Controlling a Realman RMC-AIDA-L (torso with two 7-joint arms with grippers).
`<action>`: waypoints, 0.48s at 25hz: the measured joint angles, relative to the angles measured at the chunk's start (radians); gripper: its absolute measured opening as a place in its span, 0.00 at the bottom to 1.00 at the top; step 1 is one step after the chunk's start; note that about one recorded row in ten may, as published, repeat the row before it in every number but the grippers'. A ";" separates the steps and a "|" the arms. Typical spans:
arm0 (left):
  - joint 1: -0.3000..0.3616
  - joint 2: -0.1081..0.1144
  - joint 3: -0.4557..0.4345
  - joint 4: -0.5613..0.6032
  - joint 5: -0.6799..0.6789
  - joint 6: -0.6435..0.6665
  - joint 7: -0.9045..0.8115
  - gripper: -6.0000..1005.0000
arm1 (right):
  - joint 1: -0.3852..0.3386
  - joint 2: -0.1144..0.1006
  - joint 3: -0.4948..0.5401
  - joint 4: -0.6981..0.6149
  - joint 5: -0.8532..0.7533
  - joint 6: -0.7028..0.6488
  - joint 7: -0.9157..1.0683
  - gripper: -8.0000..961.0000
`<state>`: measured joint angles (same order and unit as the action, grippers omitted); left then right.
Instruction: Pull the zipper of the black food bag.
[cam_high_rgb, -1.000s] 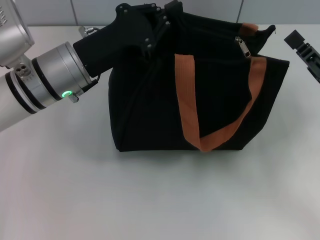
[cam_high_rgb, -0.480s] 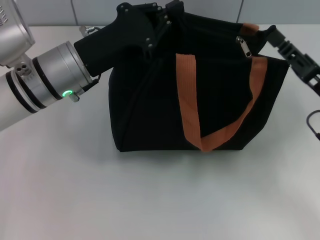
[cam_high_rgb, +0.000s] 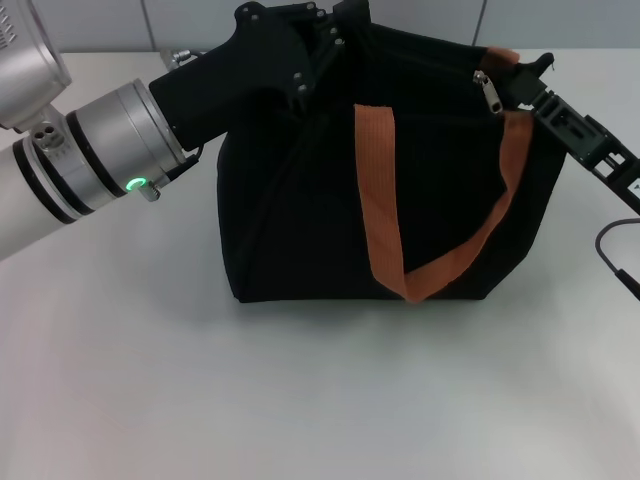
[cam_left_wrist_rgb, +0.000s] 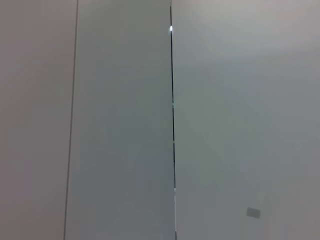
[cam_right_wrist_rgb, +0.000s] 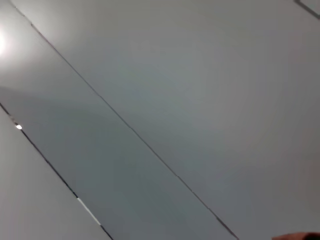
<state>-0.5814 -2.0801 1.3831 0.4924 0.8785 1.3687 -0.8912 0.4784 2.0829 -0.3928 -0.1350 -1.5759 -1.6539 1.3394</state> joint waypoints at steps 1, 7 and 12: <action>0.000 0.000 0.000 0.000 0.000 0.000 0.000 0.03 | 0.000 0.000 0.000 0.000 0.000 0.000 0.000 0.33; 0.000 0.000 0.005 0.000 -0.013 0.000 0.000 0.03 | 0.019 -0.001 -0.036 -0.004 0.000 0.008 0.019 0.33; 0.000 0.000 0.005 -0.001 -0.014 0.000 0.000 0.03 | 0.039 -0.001 -0.079 -0.008 -0.001 0.015 0.046 0.33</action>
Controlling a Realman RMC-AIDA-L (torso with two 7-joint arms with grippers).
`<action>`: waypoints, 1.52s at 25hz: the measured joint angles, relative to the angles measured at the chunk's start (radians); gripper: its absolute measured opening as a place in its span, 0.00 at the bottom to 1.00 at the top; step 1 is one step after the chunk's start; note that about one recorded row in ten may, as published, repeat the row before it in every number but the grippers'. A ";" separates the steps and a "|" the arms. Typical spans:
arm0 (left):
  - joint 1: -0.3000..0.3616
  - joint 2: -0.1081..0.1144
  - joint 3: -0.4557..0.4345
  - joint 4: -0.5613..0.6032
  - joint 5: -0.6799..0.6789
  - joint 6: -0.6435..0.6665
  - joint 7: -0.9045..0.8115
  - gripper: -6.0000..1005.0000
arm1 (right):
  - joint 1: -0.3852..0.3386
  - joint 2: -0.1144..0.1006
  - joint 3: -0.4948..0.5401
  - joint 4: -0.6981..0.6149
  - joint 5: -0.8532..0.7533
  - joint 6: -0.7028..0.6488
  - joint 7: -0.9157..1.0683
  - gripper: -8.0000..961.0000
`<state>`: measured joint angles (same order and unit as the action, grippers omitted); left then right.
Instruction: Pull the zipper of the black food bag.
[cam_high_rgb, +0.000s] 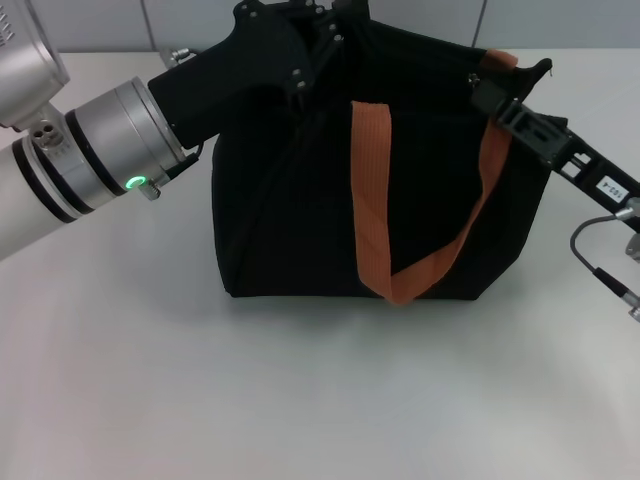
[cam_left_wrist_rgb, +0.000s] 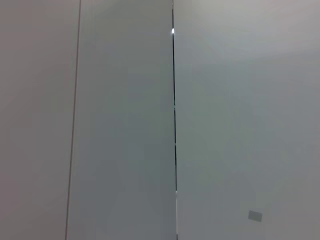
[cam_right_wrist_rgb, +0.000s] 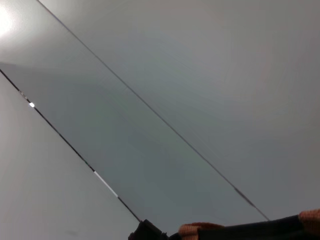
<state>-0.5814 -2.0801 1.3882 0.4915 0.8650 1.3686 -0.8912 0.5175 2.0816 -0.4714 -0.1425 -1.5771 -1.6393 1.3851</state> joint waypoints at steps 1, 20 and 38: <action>0.000 0.000 0.000 0.000 0.000 0.000 0.000 0.03 | 0.000 0.000 -0.001 -0.001 0.000 0.001 0.002 0.33; -0.005 0.000 0.041 0.000 -0.028 0.003 -0.003 0.03 | -0.104 -0.003 -0.013 -0.550 -0.158 -0.158 0.381 0.33; -0.008 0.000 0.080 -0.006 -0.077 -0.014 0.015 0.03 | -0.061 0.001 -0.050 -0.739 -0.196 -0.112 0.468 0.33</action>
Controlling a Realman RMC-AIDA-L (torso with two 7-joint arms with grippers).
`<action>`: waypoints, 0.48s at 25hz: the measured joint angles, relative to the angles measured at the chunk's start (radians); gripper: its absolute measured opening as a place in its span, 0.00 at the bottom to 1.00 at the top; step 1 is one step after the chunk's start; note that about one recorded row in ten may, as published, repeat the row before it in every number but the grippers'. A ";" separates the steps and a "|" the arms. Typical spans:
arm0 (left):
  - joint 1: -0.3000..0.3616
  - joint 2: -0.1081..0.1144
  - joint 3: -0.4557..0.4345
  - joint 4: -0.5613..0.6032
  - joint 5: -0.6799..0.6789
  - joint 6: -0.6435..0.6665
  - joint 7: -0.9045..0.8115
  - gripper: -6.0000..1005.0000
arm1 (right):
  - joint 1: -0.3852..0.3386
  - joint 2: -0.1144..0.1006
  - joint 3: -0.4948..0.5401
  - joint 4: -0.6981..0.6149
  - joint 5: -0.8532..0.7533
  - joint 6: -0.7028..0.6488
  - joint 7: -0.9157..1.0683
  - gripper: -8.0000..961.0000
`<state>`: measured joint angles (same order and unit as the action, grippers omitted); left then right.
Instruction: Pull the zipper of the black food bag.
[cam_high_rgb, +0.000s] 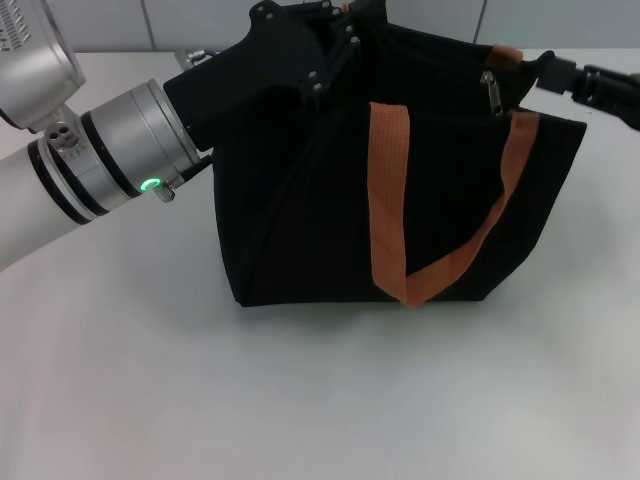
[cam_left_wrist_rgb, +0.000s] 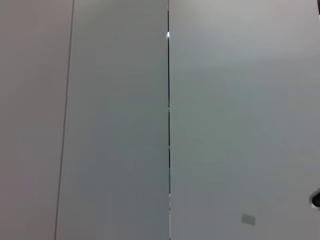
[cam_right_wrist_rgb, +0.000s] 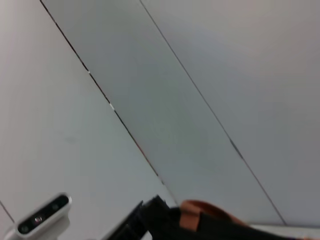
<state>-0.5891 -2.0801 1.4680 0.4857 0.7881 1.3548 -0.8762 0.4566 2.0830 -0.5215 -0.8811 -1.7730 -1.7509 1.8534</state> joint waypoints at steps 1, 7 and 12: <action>0.000 0.000 0.000 0.000 0.000 0.000 0.000 0.03 | 0.001 0.000 0.000 0.000 0.006 0.003 -0.004 0.33; 0.000 0.000 0.000 -0.001 -0.001 -0.005 0.000 0.03 | 0.014 0.001 -0.040 0.016 0.008 0.069 -0.008 0.33; -0.001 0.000 0.000 -0.002 -0.002 -0.016 0.000 0.03 | 0.011 0.000 -0.107 0.027 0.002 0.116 -0.008 0.33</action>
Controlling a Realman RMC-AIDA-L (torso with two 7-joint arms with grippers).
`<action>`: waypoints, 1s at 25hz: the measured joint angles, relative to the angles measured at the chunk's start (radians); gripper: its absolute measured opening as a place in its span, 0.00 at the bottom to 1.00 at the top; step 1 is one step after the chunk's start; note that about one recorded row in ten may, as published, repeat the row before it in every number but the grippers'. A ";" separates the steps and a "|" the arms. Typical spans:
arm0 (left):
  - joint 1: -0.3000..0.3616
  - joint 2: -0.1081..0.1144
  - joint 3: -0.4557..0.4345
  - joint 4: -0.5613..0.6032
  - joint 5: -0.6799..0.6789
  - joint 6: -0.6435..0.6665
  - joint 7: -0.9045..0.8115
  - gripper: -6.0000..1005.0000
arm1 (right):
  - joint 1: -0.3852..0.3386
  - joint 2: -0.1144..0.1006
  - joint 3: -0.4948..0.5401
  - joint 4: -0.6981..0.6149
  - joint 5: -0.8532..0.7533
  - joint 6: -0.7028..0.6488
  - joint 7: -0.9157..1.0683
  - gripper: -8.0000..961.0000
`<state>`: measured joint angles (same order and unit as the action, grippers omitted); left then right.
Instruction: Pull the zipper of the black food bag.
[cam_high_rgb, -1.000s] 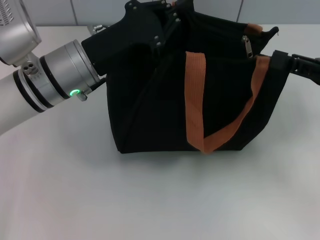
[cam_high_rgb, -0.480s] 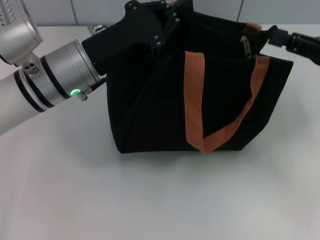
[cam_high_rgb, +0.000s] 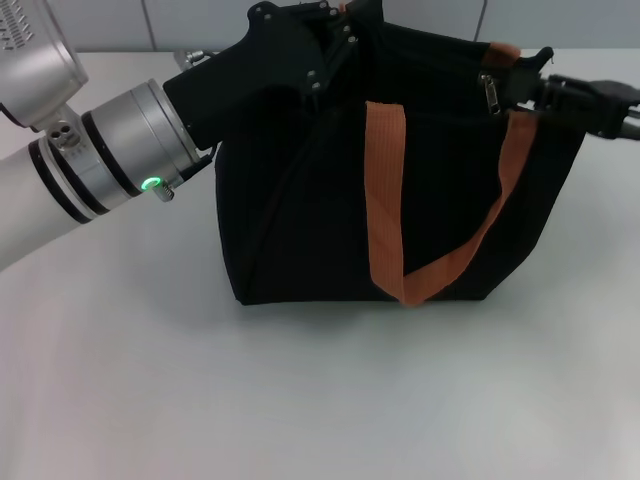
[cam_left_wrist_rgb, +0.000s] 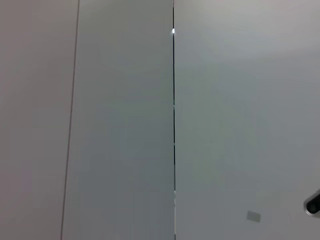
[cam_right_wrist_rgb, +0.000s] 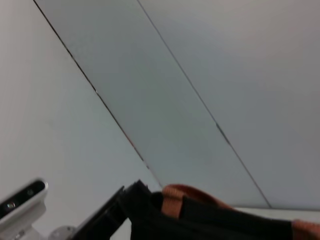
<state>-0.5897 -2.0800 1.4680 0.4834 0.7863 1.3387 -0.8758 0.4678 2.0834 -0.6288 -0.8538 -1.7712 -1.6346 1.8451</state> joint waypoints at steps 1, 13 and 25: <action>0.000 0.000 0.000 0.000 0.000 -0.001 0.000 0.03 | -0.002 0.001 -0.006 0.001 -0.001 0.008 0.000 0.33; -0.001 0.000 0.000 0.004 0.000 -0.021 0.000 0.03 | 0.008 -0.003 -0.037 0.023 -0.001 0.031 0.009 0.33; 0.000 0.000 0.000 0.008 0.001 -0.019 0.000 0.03 | 0.015 -0.001 -0.055 0.028 -0.002 0.094 0.039 0.33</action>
<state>-0.5896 -2.0800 1.4681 0.4909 0.7868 1.3193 -0.8758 0.4824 2.0821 -0.6833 -0.8258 -1.7733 -1.5406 1.8845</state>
